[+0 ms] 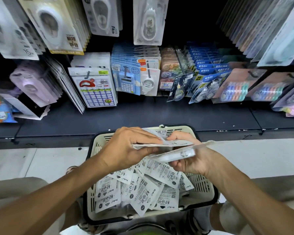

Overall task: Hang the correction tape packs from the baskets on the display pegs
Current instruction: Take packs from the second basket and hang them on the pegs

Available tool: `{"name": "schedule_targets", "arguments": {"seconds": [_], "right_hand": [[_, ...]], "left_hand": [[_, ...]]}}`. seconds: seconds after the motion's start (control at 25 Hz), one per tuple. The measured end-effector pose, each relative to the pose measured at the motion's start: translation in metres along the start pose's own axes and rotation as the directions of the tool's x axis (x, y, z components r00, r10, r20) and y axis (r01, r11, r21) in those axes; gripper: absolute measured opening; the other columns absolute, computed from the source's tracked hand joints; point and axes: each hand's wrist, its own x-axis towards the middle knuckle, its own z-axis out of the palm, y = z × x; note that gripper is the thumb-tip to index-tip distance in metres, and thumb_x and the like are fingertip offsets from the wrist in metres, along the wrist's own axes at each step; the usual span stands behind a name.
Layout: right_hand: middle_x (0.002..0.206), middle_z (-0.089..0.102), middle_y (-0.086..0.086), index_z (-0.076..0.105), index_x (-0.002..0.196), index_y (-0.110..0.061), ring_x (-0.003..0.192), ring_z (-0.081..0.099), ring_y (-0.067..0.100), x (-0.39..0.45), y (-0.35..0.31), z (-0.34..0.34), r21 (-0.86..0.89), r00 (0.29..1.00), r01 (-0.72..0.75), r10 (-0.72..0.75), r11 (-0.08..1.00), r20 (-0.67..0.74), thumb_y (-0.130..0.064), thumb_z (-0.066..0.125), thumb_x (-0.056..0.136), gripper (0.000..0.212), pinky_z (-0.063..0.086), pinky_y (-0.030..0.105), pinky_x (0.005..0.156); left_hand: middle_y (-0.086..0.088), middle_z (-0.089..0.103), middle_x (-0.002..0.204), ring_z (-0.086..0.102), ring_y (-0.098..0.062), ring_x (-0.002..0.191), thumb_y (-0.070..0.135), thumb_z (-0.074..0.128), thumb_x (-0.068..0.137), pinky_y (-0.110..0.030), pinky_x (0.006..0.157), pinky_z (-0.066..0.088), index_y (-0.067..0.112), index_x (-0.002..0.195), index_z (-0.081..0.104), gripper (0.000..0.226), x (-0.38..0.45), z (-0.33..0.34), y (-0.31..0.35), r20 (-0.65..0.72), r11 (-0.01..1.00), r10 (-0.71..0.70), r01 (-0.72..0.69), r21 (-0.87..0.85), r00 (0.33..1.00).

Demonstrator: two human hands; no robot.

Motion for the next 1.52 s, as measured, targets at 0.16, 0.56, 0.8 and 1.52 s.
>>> {"name": "schedule_targets", "arguments": {"seconds": [0.16,0.56,0.8,1.52], "right_hand": [[0.084,0.069,0.025,0.073,0.104,0.009,0.053,0.069,0.027,0.000,-0.007,0.010,0.020,1.000,0.013,-0.013,1.000,-0.014,-0.047,0.061,0.084,0.061,0.059,0.031,0.045],[0.089,0.073,0.020,0.063,0.122,-0.009,0.081,0.072,0.039,0.020,-0.001,0.020,0.020,0.968,0.215,-0.211,0.976,-0.139,-0.080,0.041,0.087,0.082,0.063,0.049,0.073],[0.105,0.071,0.018,0.072,0.110,-0.005,0.086,0.070,0.026,0.010,-0.011,0.020,-0.143,0.876,0.469,-0.479,0.872,-0.048,-0.046,0.082,0.076,0.055,0.061,0.038,0.079],[0.080,0.077,0.012,0.063,0.097,-0.013,0.051,0.068,0.026,-0.058,-0.145,0.091,-0.365,0.363,0.813,-0.886,0.453,-0.289,-0.034,0.075,0.087,0.025,0.053,0.031,0.043]], "left_hand": [[0.009,0.078,0.073,0.073,-0.010,0.061,0.022,0.079,0.086,-0.024,0.056,0.054,0.021,0.084,0.081,0.003,0.006,0.003,-0.004,-0.168,0.957,-0.281,0.265,-0.115,0.945],[-0.002,0.066,0.054,0.050,-0.015,0.047,0.026,0.081,0.084,-0.027,0.052,0.041,0.031,0.066,0.074,0.021,0.012,0.007,-0.020,-0.211,0.766,-0.641,0.630,-0.128,0.738],[-0.027,0.068,0.066,0.062,-0.030,0.055,0.016,0.073,0.066,-0.036,0.054,0.047,0.000,0.067,0.068,0.017,0.023,-0.003,-0.018,-0.171,0.668,-0.736,0.659,-0.347,0.656],[-0.008,0.079,0.075,0.077,-0.024,0.063,0.004,0.081,0.080,-0.032,0.049,0.058,0.006,0.081,0.072,0.010,0.105,-0.183,0.049,-0.538,0.760,-0.601,0.215,-0.613,0.591]]}}
